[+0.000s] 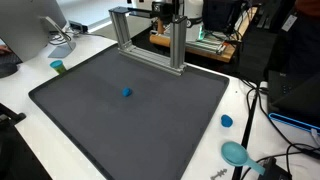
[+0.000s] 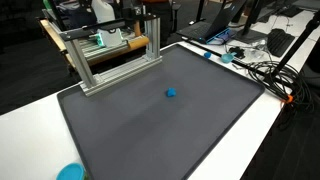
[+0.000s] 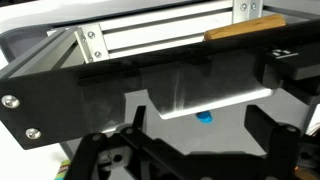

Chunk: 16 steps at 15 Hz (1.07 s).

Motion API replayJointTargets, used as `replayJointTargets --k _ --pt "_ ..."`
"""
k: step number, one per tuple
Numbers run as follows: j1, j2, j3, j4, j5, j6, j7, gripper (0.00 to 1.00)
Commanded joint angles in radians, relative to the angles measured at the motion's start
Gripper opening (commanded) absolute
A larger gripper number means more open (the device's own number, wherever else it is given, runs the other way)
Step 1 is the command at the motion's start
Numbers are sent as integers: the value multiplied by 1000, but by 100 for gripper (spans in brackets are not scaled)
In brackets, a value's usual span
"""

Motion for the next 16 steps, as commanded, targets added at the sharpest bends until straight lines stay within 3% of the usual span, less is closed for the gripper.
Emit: replayJointTargets --k 1,8,12,16 --pt "-13 2 12 2 10 -3 -8 100" --pt "-14 -48 39 -15 26 -12 31 100" --pt "-23 -139 126 -32 1 -43 119 100" --pt "14 -210 220 -28 1 -128 182 100"
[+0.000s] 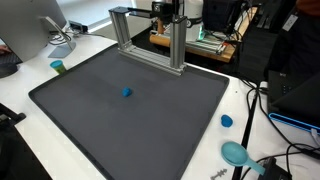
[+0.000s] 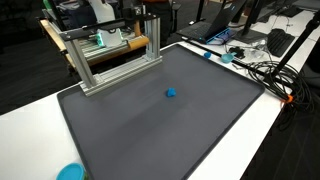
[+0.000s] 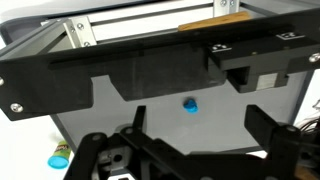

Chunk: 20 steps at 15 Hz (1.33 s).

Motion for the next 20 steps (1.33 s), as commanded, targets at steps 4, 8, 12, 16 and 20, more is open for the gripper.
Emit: replayJointTargets --k 4,8,12,16,20 --pt "55 -78 155 -33 -6 -107 137 100" --pt "77 -59 165 -25 0 -94 173 100" --pt "89 -59 165 -26 13 -94 185 100" --pt "97 -51 163 -32 53 -41 213 100" --pt "97 -28 165 -31 55 6 222 100"
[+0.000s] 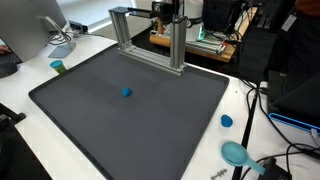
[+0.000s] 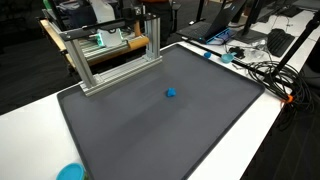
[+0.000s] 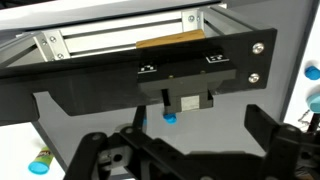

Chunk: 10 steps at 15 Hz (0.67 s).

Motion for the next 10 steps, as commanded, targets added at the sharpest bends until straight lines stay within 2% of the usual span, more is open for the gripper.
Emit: replayJointTargets --k 1,10 --pt "11 33 -3 -2 18 55 24 100" --pt "-20 146 39 6 -44 119 75 100"
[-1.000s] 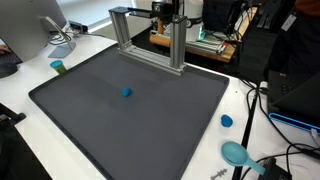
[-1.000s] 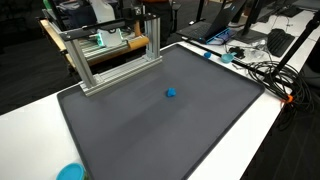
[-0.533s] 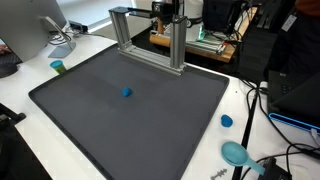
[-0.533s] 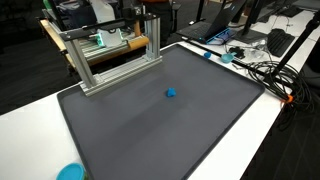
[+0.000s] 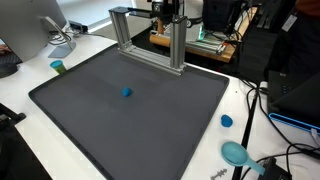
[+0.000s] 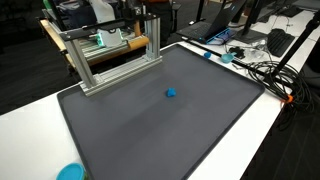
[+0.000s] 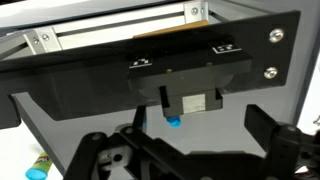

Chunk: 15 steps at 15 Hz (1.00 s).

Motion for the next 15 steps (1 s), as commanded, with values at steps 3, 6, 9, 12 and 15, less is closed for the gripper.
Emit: replayJointTargets --k 3,6,9,12,15 --pt "-23 19 6 5 -55 -11 31 100" --pt "-5 -5 -6 -8 -54 -35 -7 100" --pt "12 -16 -12 -14 -49 -67 -42 100" --pt "23 -16 -18 -13 -45 -82 -67 100" --pt "31 -19 -19 -17 -45 -81 -88 100"
